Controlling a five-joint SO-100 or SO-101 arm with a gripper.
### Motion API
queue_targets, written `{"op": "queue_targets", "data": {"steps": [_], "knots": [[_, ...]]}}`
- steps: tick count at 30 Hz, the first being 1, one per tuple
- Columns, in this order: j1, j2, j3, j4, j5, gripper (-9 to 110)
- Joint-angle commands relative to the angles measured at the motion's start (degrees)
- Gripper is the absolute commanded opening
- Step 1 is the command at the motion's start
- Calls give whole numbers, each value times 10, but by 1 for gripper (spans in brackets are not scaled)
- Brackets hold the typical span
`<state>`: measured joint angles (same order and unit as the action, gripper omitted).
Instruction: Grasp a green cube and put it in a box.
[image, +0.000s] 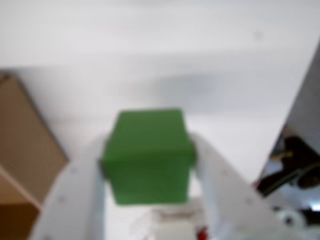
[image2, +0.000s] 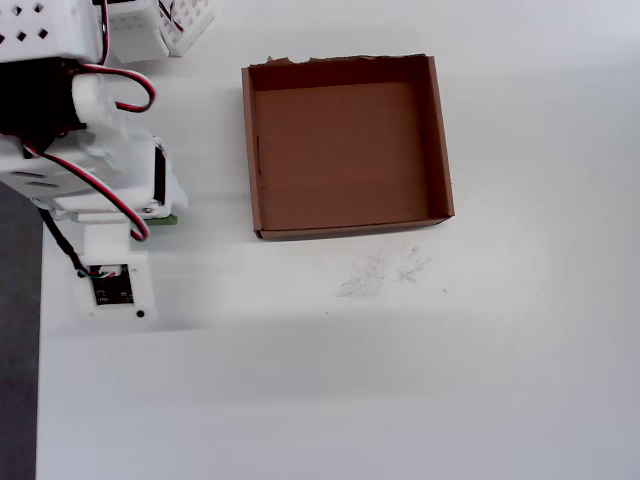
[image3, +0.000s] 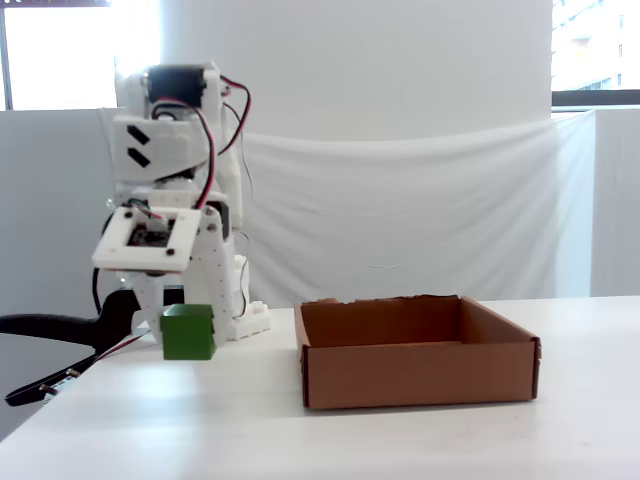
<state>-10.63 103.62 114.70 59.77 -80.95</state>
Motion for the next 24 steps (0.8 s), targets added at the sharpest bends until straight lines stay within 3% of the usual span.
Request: {"op": "queue_targets", "data": {"steps": [1, 6, 16, 24], "knots": [[-38, 29, -73, 35, 39, 13], [-119, 28, -118, 40, 143, 15], [-296, 6, -140, 20, 254, 14], [-404, -10, -40, -59, 319, 14]]}}
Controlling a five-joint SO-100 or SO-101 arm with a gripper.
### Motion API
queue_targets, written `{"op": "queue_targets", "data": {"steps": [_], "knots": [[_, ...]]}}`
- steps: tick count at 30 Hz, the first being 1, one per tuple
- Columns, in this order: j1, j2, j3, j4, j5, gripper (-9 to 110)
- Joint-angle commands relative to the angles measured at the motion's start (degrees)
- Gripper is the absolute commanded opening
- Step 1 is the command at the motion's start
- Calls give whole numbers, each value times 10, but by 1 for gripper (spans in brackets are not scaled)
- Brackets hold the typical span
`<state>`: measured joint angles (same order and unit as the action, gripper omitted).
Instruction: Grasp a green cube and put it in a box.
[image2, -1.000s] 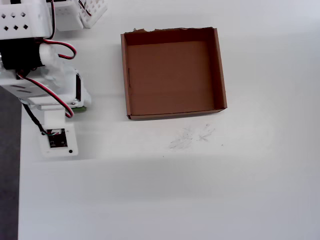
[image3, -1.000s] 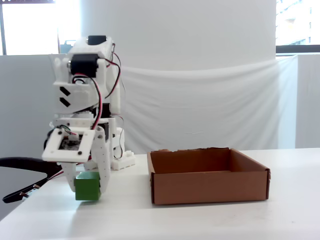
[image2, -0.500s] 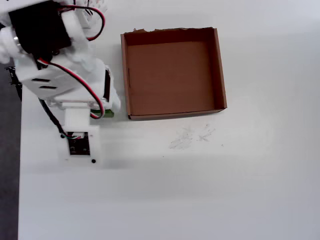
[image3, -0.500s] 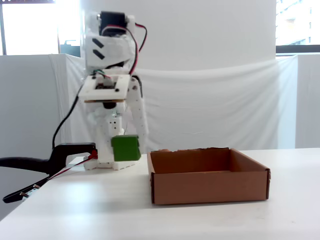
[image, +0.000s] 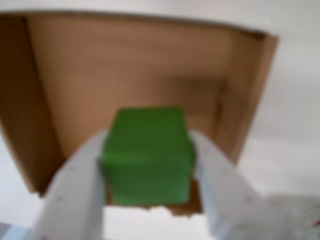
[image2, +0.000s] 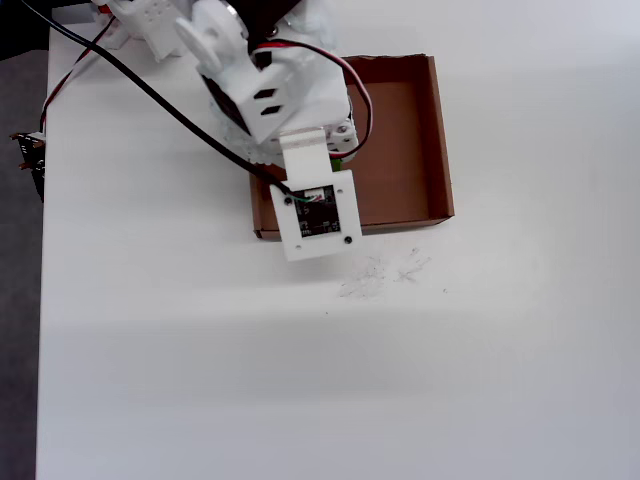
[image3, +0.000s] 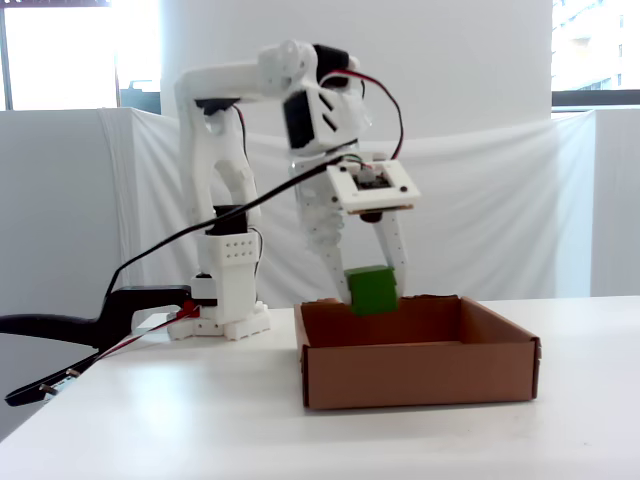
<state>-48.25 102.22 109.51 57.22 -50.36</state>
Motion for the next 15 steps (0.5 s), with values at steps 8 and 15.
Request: {"op": "queue_targets", "data": {"steps": [8, 15], "knots": [[-81, -9, 120, -117, 13, 16], [-77, -19, 142, -132, 14, 27]]}}
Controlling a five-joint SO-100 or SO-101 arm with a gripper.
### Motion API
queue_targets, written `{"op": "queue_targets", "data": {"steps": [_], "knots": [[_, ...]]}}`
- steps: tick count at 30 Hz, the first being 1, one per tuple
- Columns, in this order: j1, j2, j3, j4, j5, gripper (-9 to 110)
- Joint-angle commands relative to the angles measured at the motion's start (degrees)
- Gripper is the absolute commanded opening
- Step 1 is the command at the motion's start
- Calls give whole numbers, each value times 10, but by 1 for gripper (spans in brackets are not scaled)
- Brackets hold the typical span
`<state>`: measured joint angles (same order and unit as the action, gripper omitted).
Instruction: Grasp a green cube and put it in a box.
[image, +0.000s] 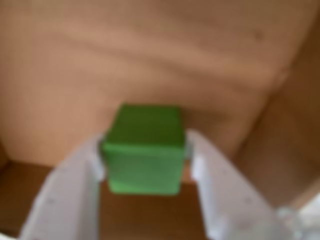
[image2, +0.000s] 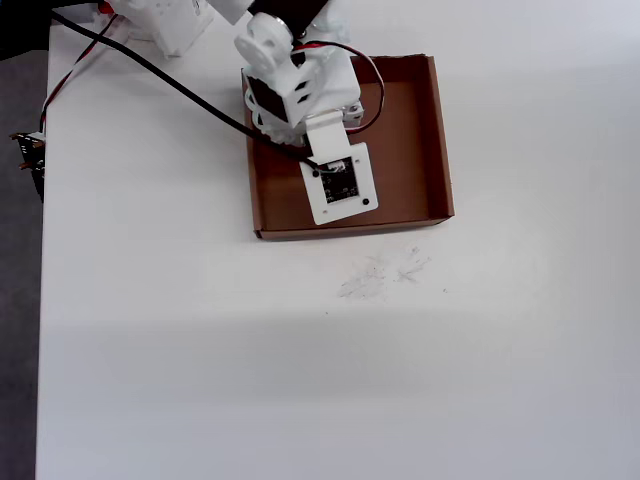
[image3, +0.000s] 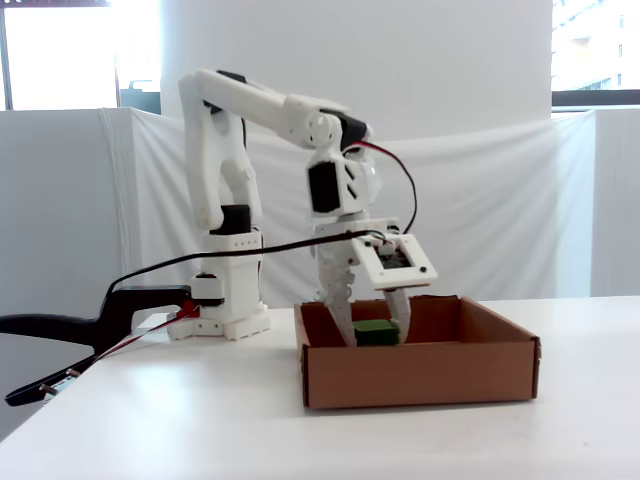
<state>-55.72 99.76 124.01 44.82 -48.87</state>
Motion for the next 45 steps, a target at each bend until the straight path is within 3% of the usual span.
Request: {"op": "queue_targets", "data": {"steps": [1, 11, 23, 35, 45], "knots": [[0, 8, -6, -7, -1, 28], [125, 136, -76, 65, -14, 22], [390, 401, 76, 71, -240, 17], [466, 721, 332, 174, -318, 17], [472, 821, 440, 187, -325, 16]]}}
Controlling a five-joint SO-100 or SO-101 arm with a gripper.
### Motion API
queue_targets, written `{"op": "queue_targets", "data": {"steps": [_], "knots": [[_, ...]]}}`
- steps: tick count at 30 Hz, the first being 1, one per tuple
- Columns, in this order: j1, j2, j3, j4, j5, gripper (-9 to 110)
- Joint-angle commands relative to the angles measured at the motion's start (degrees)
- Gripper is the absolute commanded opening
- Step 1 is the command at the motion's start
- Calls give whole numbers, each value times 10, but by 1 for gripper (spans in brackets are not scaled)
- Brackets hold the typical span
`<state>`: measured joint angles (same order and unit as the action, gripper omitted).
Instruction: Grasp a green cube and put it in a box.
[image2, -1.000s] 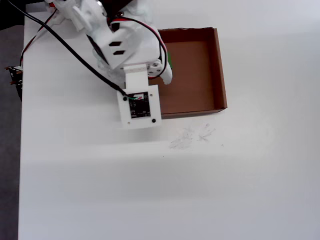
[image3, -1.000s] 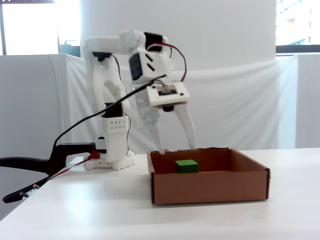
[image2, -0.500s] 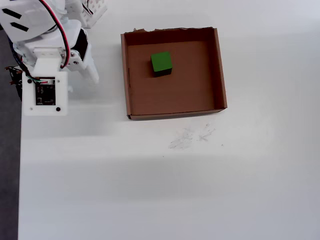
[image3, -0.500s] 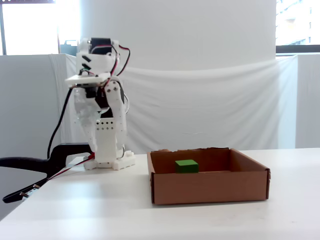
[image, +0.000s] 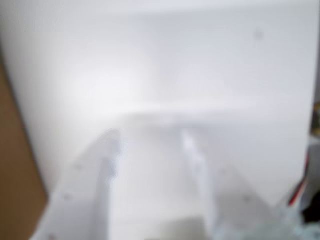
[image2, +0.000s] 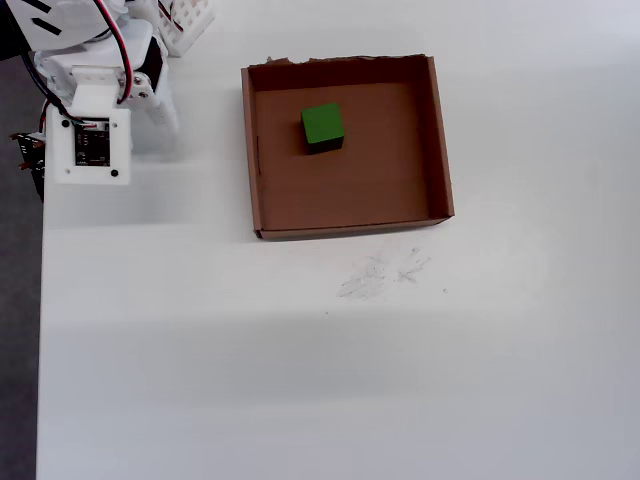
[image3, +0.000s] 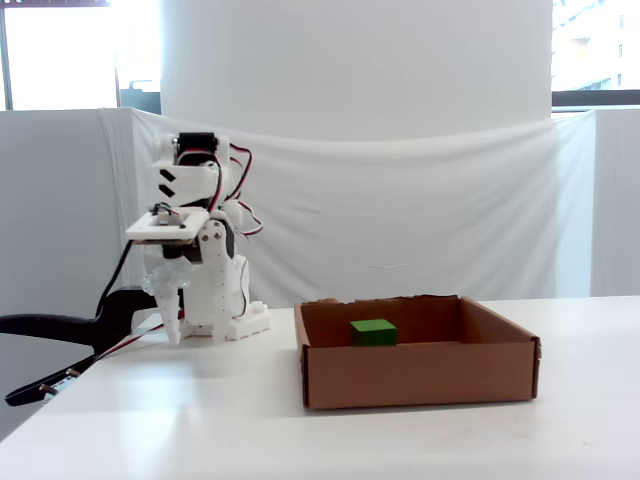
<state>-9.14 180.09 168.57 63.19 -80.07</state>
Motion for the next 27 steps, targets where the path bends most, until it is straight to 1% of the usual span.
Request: {"op": "queue_targets", "data": {"steps": [1, 5, 11, 18, 21, 27], "knots": [[9, 21, 4, 4, -18, 16], [13, 22, 15, 15, -23, 16], [15, 22, 16, 67, -21, 17], [16, 22, 17, 73, -17, 18], [16, 22, 17, 73, -15, 16], [16, 22, 17, 73, 4, 16]]}}
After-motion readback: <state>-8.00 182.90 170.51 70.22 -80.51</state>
